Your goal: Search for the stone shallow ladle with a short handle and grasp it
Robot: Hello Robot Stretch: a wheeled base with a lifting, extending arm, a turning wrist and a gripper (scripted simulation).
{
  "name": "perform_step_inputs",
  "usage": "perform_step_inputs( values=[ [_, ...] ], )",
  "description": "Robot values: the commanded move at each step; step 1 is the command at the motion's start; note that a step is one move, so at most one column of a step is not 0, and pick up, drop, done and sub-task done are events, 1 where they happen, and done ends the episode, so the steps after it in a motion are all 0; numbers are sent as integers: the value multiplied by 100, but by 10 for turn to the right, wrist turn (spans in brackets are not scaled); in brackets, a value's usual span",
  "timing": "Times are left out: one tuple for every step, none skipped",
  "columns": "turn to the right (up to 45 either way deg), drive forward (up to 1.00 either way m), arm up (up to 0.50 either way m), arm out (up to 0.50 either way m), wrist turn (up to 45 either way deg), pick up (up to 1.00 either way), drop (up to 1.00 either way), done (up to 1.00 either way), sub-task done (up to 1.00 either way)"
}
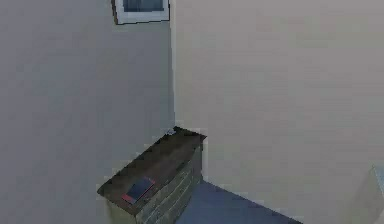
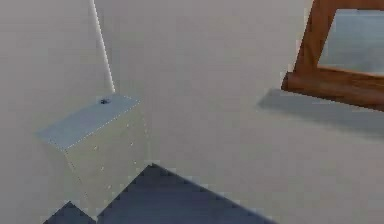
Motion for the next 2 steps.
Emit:
perform_step_inputs(
  values=[
    [450, 0, 0, 0, 0, 0, 0, 0, 0],
    [450, 0, 0, 0, 0, 0, 0, 0, 0]
  ],
)
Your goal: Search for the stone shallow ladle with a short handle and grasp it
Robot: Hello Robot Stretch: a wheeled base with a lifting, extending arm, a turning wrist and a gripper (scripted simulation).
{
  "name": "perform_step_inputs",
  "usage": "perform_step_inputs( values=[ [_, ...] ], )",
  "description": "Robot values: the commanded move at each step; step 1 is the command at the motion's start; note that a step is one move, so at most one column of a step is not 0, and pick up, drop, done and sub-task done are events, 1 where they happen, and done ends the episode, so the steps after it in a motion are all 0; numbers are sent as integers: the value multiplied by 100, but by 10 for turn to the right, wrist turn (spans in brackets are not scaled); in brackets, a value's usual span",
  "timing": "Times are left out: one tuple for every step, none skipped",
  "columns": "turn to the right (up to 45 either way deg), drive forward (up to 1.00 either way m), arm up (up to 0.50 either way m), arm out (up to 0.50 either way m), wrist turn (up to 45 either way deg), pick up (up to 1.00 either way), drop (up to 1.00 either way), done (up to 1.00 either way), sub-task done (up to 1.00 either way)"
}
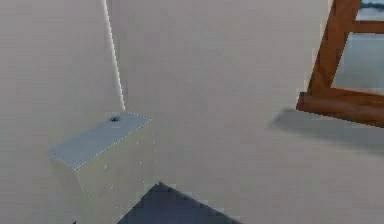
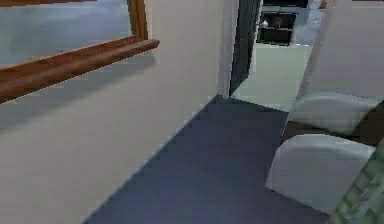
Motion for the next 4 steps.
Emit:
perform_step_inputs(
  values=[
    [450, 0, 0, 0, 0, 0, 0, 0, 0],
    [420, 0, 0, 0, 0, 0, 0, 0, 0],
    [0, 50, 0, 0, 0, 0, 0, 0, 0],
    [330, 0, 0, 0, 0, 0, 0, 0, 0]
  ],
)
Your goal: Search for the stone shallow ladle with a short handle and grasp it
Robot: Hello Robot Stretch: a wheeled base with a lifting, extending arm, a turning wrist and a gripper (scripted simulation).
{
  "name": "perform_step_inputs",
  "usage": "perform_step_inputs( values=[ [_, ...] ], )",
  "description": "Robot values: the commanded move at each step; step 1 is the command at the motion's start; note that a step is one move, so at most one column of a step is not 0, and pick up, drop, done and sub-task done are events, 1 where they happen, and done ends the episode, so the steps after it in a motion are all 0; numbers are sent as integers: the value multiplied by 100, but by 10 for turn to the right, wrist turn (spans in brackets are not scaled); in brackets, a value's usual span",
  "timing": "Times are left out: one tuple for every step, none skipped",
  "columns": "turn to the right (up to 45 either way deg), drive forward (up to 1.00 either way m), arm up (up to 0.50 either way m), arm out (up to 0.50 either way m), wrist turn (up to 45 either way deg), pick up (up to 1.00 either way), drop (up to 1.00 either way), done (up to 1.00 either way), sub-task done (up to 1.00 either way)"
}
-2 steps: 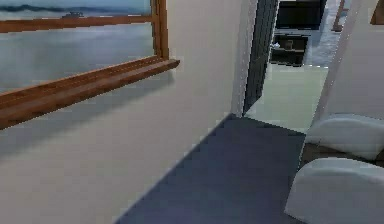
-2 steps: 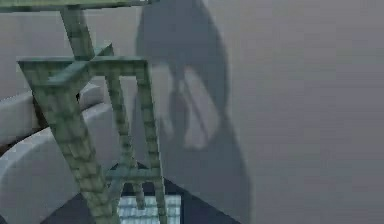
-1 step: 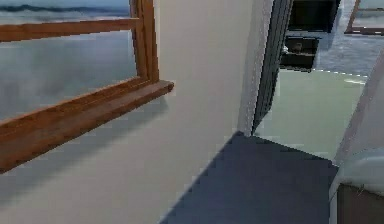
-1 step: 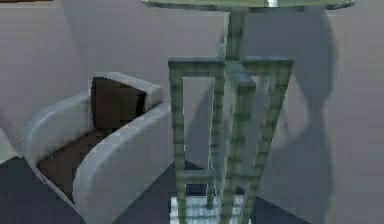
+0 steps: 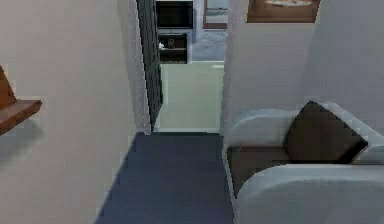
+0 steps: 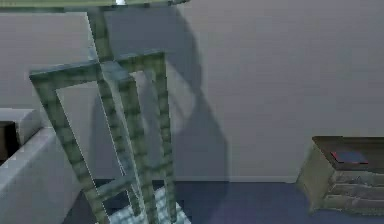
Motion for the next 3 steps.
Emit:
perform_step_inputs(
  values=[
    [0, 100, 0, 0, 0, 0, 0, 0, 0],
    [0, 100, 0, 0, 0, 0, 0, 0, 0],
    [30, 0, 0, 0, 0, 0, 0, 0, 0]
  ],
)
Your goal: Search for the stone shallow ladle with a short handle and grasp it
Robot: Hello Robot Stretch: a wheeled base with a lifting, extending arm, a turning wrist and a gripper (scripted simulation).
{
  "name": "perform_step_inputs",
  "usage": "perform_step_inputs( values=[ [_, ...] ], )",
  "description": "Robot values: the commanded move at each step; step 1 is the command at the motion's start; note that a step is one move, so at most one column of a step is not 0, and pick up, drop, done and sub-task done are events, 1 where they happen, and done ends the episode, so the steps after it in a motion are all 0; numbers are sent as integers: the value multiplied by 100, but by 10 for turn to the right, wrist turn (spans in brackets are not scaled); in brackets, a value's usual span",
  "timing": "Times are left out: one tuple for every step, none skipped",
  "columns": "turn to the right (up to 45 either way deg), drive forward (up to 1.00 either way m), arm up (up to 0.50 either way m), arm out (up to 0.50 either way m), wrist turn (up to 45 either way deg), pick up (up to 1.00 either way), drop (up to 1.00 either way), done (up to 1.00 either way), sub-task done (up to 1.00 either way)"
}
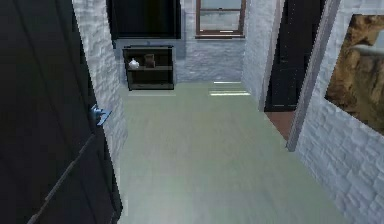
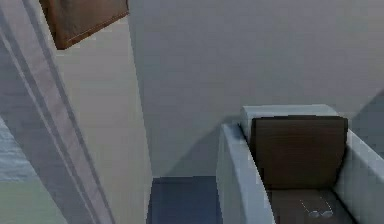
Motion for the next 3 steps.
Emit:
perform_step_inputs(
  values=[
    [0, 40, 0, 0, 0, 0, 0, 0, 0],
    [180, 0, 0, 0, 0, 0, 0, 0, 0],
    [0, 100, 0, 0, 0, 0, 0, 0, 0]
  ],
)
